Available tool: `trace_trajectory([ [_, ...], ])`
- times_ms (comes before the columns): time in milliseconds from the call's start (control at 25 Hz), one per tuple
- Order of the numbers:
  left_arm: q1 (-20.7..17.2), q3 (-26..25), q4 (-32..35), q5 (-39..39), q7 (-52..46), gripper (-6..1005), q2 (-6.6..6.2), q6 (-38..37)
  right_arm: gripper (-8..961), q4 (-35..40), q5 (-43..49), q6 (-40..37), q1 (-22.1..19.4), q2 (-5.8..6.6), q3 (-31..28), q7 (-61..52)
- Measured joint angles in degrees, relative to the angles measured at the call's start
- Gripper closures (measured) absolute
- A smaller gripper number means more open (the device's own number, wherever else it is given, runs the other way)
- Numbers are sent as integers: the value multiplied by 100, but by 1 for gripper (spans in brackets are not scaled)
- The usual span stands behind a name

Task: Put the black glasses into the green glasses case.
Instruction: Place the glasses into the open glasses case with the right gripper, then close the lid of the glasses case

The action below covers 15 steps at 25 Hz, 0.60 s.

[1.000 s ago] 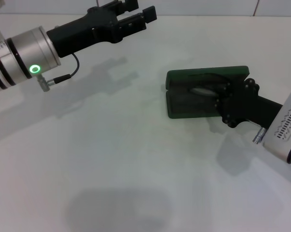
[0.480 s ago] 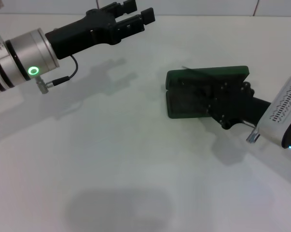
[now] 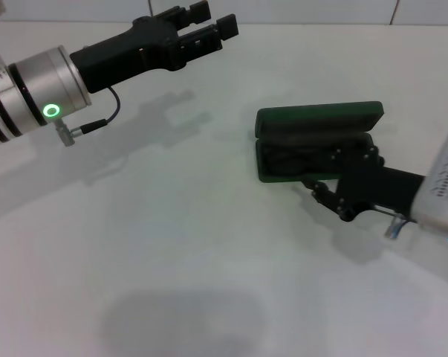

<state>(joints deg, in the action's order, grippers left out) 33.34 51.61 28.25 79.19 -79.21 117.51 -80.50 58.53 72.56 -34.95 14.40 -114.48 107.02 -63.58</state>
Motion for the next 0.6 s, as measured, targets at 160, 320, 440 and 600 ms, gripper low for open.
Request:
trace_trajectory([
  [160,-8,-2,2,0,-36,240,0,0,598,-17,384,-732,-90,13,-558,-244],
  [320,15,-2,-3,17,-38,240,-2,38,596,-189,560,-1875,-111,-24,-1385,-334],
  [440,140,-2,0,245,-87,240,39,472,594,-521,560,-3263,-54,-42,-2205,-249],
  [600,550,6,8,1154,-613,240,85,1475,591,-1201,851,-5060,334,71,-3187,-117],
])
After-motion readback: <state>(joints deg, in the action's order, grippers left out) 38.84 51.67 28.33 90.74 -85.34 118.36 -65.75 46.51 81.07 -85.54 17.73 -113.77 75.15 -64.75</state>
